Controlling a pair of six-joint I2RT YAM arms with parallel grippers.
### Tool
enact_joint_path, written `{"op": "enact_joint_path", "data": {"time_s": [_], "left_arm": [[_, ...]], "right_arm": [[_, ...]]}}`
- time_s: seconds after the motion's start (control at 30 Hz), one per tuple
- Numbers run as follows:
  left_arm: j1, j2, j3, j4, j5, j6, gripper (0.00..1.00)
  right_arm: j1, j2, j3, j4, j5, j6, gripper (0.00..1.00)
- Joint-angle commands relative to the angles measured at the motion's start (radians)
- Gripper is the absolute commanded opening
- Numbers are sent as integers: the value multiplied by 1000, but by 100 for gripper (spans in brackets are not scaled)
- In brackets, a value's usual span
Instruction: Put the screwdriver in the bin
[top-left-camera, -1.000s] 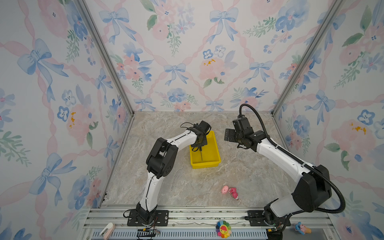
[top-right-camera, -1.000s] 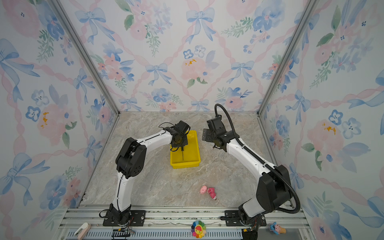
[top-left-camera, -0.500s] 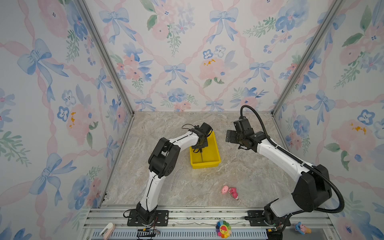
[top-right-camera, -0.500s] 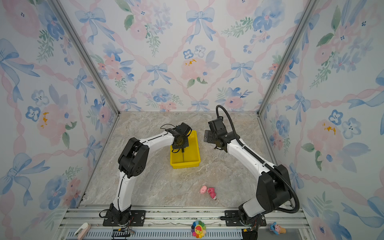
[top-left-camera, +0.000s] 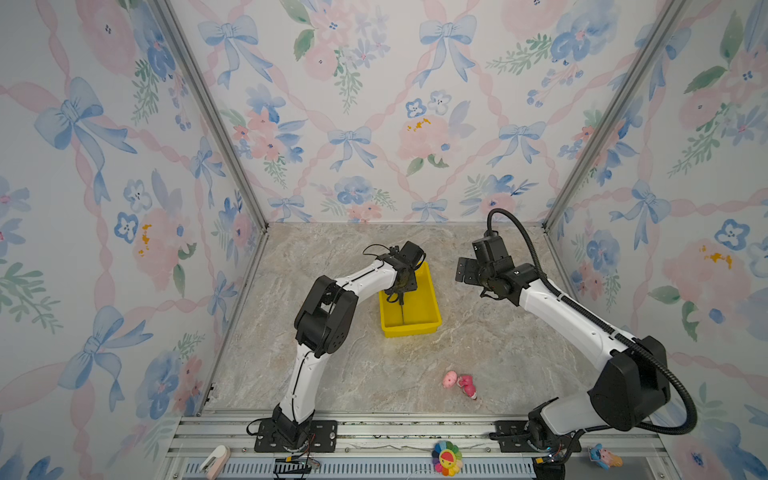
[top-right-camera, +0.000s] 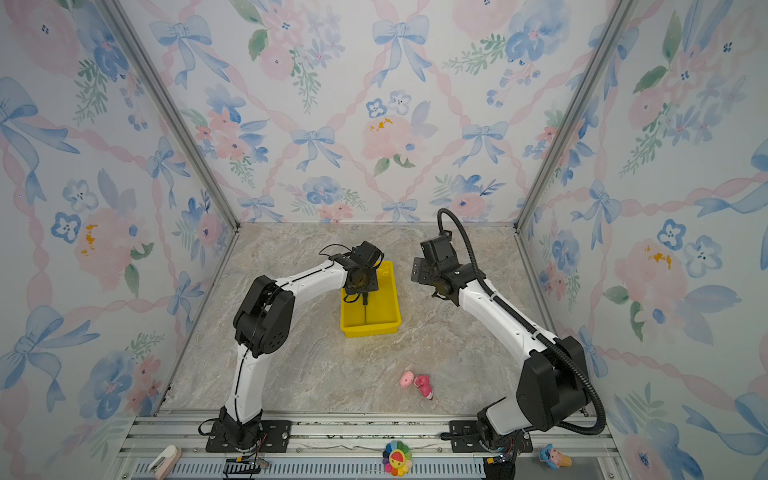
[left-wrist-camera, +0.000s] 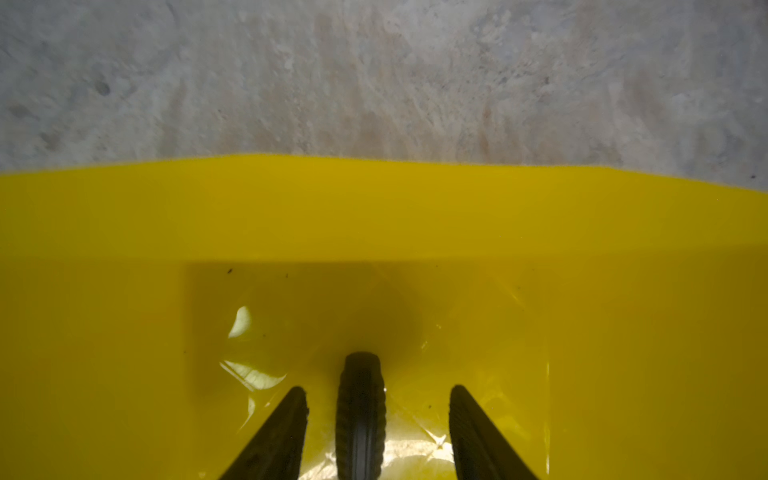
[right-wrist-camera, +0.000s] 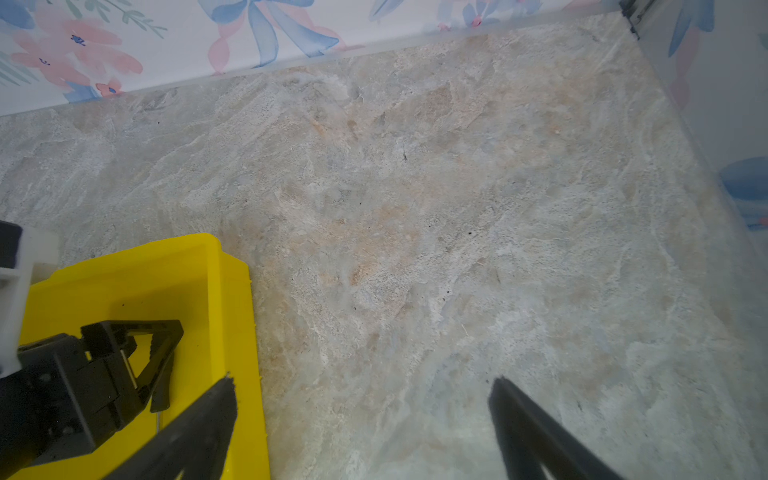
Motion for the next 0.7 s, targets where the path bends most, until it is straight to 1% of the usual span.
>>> {"op": "enact_joint_path", "data": {"time_s": [0.0,0.03,0.07,0.13,0.2,0.23,0.27,0.3,0.37,0.43,0.5,0.67], "left_arm": [[-4,-119,6,-18,15,21,66],[-4,-139,-3,-18,20,23,68],[-4,-165,-13,-19,22,26,73],[-3,-212,-31,-19,23,40,77],[1,-262,-55,-19,19,64,82],[4,-287,-68,-20,15,73,87],[8,-313,-83,-19,9,86,88],[12,-336,-96,-19,5,99,93],[23,-390,-133,-20,0,126,97],[33,-440,-174,-19,-4,149,97],[46,-491,-215,-17,-6,178,98],[92,-602,-312,-13,11,284,97]], "right_arm": [[-6,-35,-3,-17,34,17,97],[-6,-39,-5,-19,36,15,97],[-7,-45,-6,-22,40,13,97],[-6,-61,-11,-29,49,11,97],[-7,-84,-20,-36,74,12,97],[-7,-91,-20,-47,87,15,97],[-8,-101,-22,-57,96,13,97],[-10,-109,-26,-60,97,8,97],[-10,-128,-30,-83,118,10,97],[-16,-148,-44,-87,117,11,97],[-24,-166,-59,-83,86,14,97],[-22,-225,-103,-76,106,24,97]]}}
